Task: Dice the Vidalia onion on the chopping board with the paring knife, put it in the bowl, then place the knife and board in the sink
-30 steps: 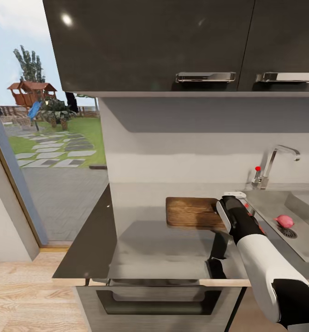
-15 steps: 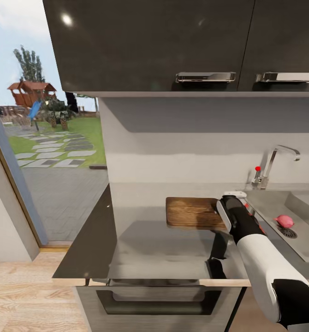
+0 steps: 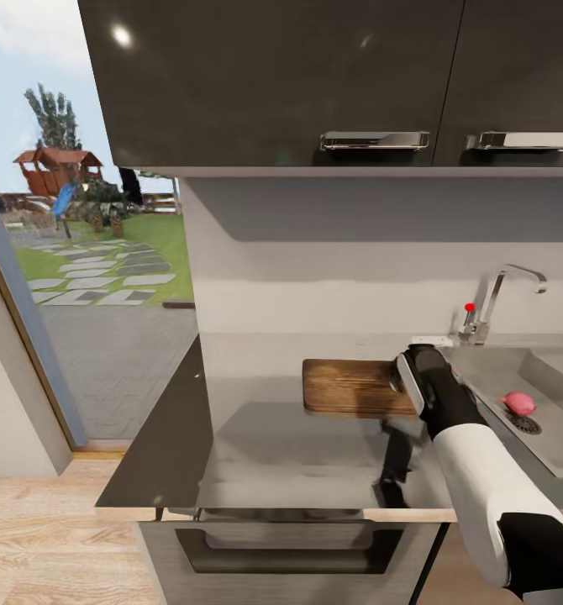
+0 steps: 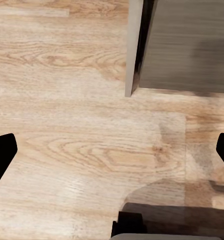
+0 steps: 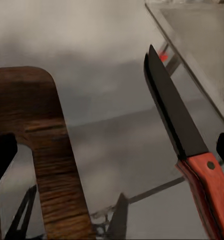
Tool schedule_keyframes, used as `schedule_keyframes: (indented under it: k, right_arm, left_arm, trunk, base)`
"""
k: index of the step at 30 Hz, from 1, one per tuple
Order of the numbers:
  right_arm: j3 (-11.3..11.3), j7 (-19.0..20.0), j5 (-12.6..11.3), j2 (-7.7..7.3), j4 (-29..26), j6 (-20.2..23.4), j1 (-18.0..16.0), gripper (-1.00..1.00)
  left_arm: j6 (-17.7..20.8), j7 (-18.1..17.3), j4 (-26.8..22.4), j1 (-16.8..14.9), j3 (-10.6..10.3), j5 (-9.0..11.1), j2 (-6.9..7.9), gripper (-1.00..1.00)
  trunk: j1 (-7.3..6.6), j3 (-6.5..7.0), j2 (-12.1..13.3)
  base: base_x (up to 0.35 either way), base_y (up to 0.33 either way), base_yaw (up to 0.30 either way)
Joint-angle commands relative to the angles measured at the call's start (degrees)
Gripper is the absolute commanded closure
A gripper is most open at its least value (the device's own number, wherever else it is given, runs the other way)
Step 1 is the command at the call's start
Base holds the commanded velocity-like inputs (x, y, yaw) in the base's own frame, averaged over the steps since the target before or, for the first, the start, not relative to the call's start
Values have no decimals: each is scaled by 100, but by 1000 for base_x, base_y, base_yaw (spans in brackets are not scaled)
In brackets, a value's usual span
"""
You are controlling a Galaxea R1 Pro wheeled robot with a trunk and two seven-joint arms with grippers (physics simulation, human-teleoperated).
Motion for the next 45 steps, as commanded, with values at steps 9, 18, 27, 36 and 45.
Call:
schedule_keyframes:
  k: [9, 18, 27, 36, 45]
  right_arm:
    - [17, -5, -18, 30, -473, 506, -3, -100]
    - [36, 0, -26, 40, -468, 501, -3, -100]
    - [37, 13, -26, 34, -440, 482, -3, -100]
    - [37, 29, -19, 34, -422, 474, -3, -100]
    - [46, 39, -17, 34, -290, 454, -3, -100]
  left_arm:
    - [-23, 1, 4, -1, 5, 9, -1, -100]
    - [-23, 1, 4, -1, 5, 9, -1, -100]
    - [-22, 2, 4, -3, 4, 9, -3, -100]
    - [-23, 2, 5, -1, -3, 9, -3, -100]
    - [-24, 0, 4, -1, -2, 9, -4, -100]
  trunk:
    - [0, -6, -3]
    - [0, -6, -3]
    - [0, -6, -3]
    - [0, -6, -3]
    - [0, -6, -3]
  base:
    - [-160, 0, 0]
    - [-331, 0, 0]
    - [-337, -23, 0]
    - [-337, -60, 0]
    - [-337, -2, 0]
